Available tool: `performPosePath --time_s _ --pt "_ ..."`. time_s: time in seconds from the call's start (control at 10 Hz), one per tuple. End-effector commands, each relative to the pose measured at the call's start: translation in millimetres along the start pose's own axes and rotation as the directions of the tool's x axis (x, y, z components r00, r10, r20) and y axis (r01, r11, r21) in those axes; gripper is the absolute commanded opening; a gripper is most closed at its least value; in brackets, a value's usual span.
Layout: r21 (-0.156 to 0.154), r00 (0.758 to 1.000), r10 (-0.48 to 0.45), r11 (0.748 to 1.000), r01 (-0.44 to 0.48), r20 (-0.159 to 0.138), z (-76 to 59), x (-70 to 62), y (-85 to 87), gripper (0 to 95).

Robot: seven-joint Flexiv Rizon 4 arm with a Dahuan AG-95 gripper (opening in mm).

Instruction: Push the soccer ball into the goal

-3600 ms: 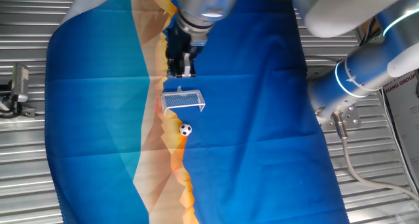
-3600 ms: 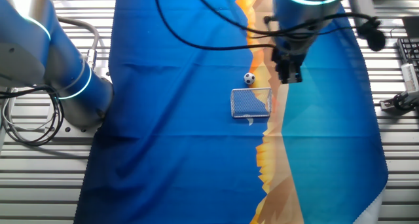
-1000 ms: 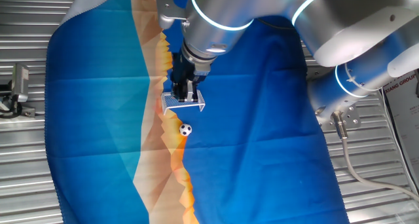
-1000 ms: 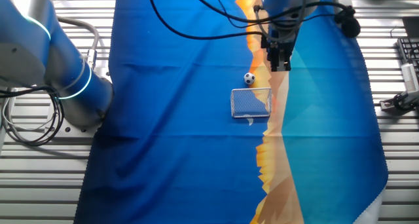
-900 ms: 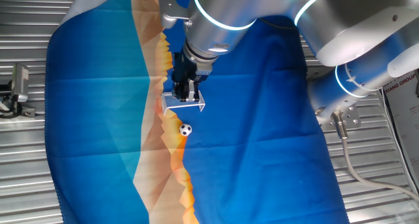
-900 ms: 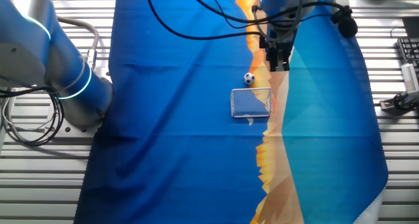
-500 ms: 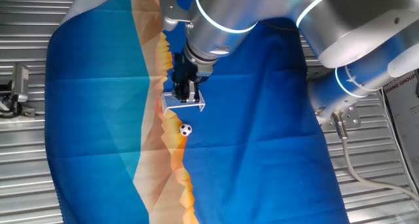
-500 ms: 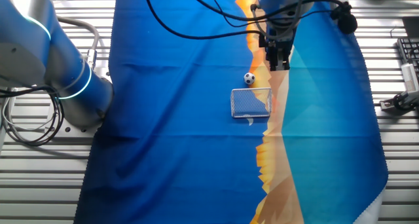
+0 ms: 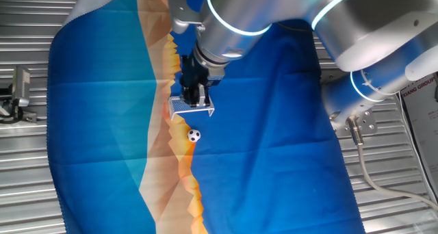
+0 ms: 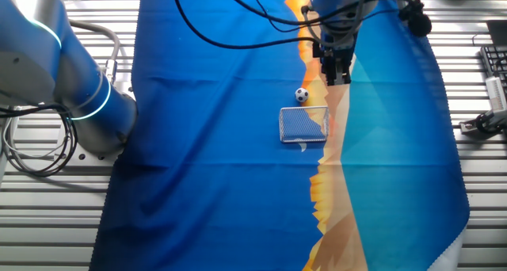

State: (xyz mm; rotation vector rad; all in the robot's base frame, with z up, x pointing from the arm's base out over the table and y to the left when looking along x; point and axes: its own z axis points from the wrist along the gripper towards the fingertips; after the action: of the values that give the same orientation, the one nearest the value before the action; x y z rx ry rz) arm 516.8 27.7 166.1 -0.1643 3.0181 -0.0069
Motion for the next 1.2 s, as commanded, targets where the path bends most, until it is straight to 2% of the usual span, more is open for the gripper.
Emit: performPosePath --time_s 0.1,0.3,0.6,1.2 --pt "-0.021 0.998 -0.057 0.998 0.056 -0.025 0.5 -1.7 0.7 0.0" --pt "-0.022 0.997 -0.062 0.998 0.061 -0.045 0.5 -1.7 0.7 0.0" --pt "-0.036 0.995 -0.085 0.996 0.083 -0.046 0.5 -1.7 0.7 0.0" --pt "-0.035 0.994 -0.094 0.995 0.092 -0.061 0.5 -1.7 0.7 0.0"
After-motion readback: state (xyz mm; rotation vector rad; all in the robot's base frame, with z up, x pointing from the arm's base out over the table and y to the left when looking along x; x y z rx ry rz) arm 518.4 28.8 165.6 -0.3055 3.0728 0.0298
